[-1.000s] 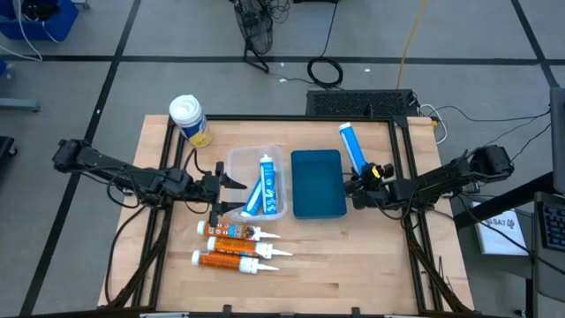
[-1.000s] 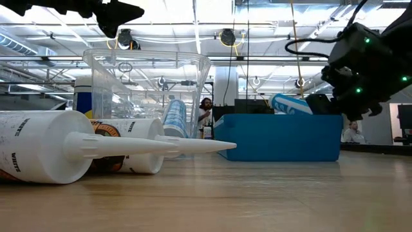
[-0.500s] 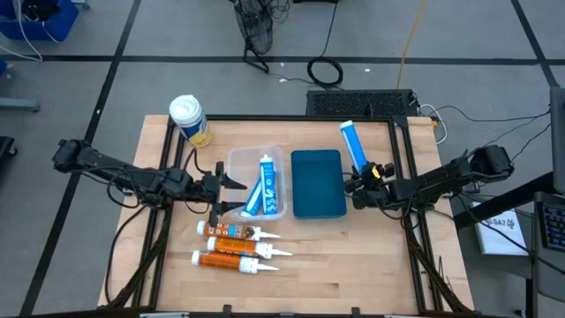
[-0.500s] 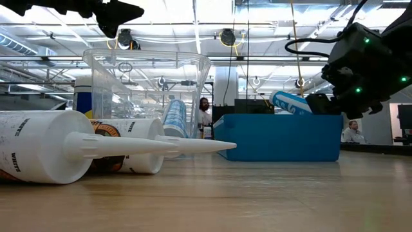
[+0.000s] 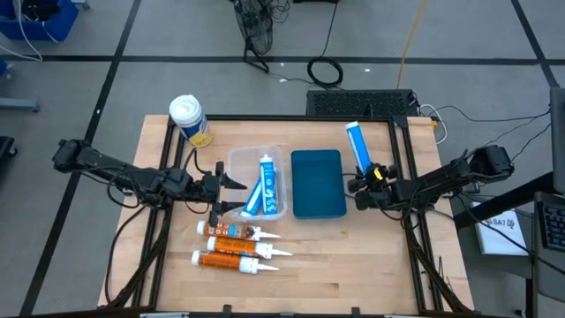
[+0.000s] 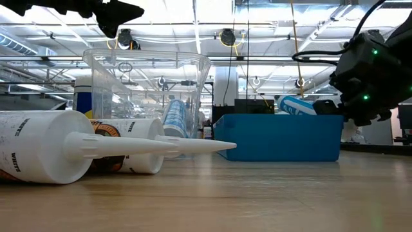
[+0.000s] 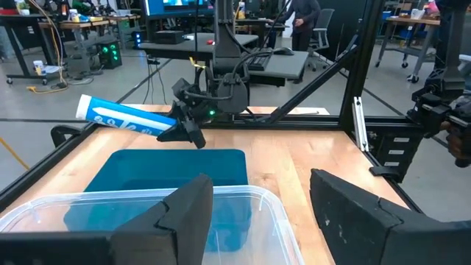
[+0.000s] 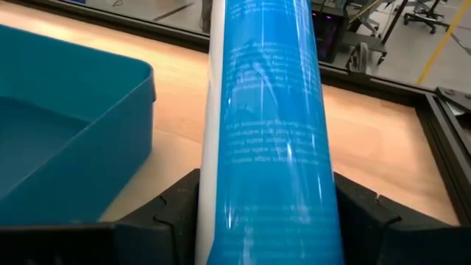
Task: Pick & place silicon tubes, Sealant and Lysol wipes
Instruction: Put the blue sealant into the transparent bin
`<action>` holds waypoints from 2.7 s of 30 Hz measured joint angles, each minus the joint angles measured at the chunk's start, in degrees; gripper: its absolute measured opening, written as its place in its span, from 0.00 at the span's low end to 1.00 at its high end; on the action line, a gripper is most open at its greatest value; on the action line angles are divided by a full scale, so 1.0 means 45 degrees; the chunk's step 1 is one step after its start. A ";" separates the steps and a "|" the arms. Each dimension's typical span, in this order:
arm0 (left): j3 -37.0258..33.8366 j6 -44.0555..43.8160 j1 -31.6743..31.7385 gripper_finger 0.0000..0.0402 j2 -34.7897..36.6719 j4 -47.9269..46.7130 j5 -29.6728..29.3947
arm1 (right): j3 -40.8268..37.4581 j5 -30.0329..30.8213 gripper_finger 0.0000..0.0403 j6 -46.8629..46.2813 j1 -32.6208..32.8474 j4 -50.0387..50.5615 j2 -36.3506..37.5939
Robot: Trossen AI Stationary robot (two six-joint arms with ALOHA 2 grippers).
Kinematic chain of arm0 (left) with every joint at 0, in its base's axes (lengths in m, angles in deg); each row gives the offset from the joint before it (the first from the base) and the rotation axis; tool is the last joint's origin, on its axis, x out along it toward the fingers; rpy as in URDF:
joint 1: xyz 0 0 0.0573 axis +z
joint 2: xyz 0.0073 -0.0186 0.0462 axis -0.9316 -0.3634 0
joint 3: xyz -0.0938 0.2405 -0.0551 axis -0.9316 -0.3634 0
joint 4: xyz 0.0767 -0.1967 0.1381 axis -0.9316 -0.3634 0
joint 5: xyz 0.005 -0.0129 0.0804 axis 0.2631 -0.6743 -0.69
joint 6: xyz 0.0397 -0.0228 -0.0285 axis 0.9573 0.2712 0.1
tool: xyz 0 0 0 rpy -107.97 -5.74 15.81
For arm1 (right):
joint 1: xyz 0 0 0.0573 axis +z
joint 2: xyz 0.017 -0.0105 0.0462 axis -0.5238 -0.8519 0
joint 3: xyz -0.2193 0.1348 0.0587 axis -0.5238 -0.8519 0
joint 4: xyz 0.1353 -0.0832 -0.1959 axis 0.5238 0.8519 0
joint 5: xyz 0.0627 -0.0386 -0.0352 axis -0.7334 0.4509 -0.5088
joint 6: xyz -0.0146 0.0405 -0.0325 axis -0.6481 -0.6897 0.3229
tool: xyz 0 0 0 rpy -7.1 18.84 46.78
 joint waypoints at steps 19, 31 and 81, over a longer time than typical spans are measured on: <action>0.0000 0.0000 0.0000 0.60 0.0003 -0.0003 0.0000 | -0.0107 0.2085 0.51 0.0187 0.0015 -0.0067 0.0005; 0.0000 0.0000 0.0002 0.60 0.0002 0.0000 0.0002 | -0.0109 0.2934 0.51 0.3384 -0.0007 -0.3077 0.0000; 0.0000 0.0000 0.0003 0.60 0.0005 0.0000 0.0003 | -0.0109 -1.0259 0.51 1.3383 0.0000 -1.5045 0.0000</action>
